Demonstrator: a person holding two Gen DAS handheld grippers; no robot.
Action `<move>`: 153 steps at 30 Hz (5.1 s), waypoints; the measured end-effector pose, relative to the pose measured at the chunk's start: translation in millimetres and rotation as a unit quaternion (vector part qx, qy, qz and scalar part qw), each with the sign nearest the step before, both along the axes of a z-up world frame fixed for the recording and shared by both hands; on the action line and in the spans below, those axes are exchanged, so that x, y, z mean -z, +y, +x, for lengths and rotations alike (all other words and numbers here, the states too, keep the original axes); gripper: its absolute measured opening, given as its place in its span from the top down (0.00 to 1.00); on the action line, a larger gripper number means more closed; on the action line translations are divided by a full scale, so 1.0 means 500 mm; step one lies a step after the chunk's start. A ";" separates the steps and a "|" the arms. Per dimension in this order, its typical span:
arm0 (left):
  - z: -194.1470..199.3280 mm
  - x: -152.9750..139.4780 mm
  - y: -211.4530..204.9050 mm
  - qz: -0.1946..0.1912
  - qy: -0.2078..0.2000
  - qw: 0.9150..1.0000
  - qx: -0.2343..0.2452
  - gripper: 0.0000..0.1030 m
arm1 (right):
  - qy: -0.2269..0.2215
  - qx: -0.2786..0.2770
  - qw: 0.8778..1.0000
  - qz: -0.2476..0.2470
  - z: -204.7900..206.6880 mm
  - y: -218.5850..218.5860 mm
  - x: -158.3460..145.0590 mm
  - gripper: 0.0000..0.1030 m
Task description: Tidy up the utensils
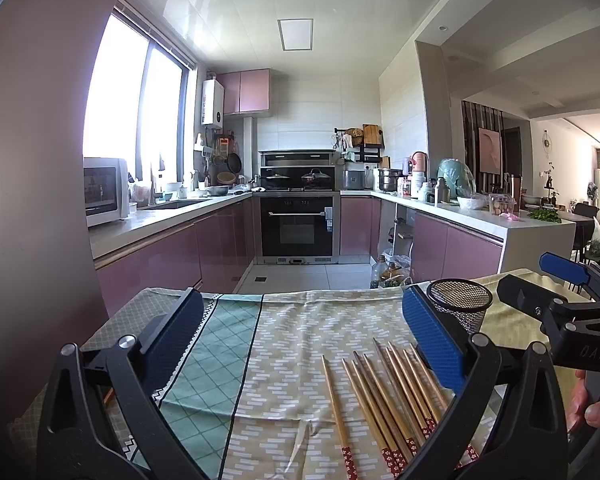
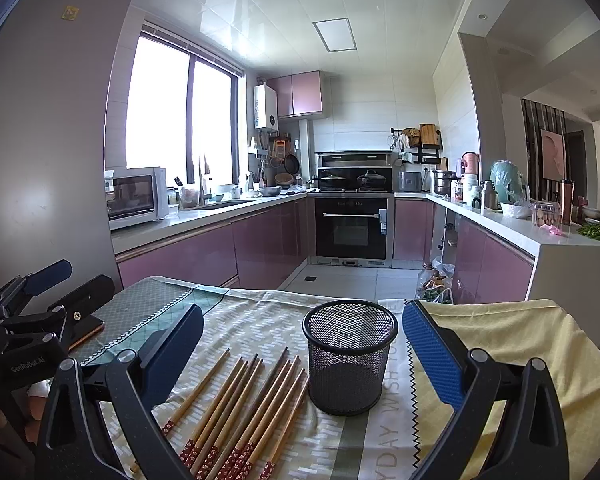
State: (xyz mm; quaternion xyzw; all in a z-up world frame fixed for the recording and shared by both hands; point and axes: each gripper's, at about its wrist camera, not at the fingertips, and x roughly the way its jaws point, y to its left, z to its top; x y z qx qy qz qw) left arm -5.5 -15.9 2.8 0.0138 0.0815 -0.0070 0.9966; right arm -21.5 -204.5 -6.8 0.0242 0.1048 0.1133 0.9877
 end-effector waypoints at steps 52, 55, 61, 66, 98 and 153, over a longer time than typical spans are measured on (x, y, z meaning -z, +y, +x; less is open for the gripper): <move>0.281 0.231 -0.042 0.033 0.360 0.926 0.105 0.79 | 0.337 -0.075 0.938 0.010 0.207 0.034 0.192 0.93; 0.283 0.229 -0.036 0.014 0.361 0.927 0.098 0.90 | 0.336 -0.079 0.938 0.020 0.202 0.027 0.191 0.94; 0.269 0.220 -0.018 -0.008 0.359 0.928 0.097 0.92 | 0.320 -0.103 0.941 0.036 0.184 0.019 0.171 0.94; 0.247 0.183 -0.002 -0.027 0.348 0.929 0.121 0.92 | 0.284 -0.127 0.949 0.041 0.159 0.006 0.128 0.94; 0.272 -0.220 -0.109 -0.127 0.124 0.941 0.288 0.93 | 0.088 -0.108 0.988 0.070 0.187 -0.167 -0.167 0.94; 0.234 0.199 -0.016 0.011 0.323 0.932 0.163 0.48 | 0.296 -0.126 0.947 0.008 0.156 0.012 0.156 0.29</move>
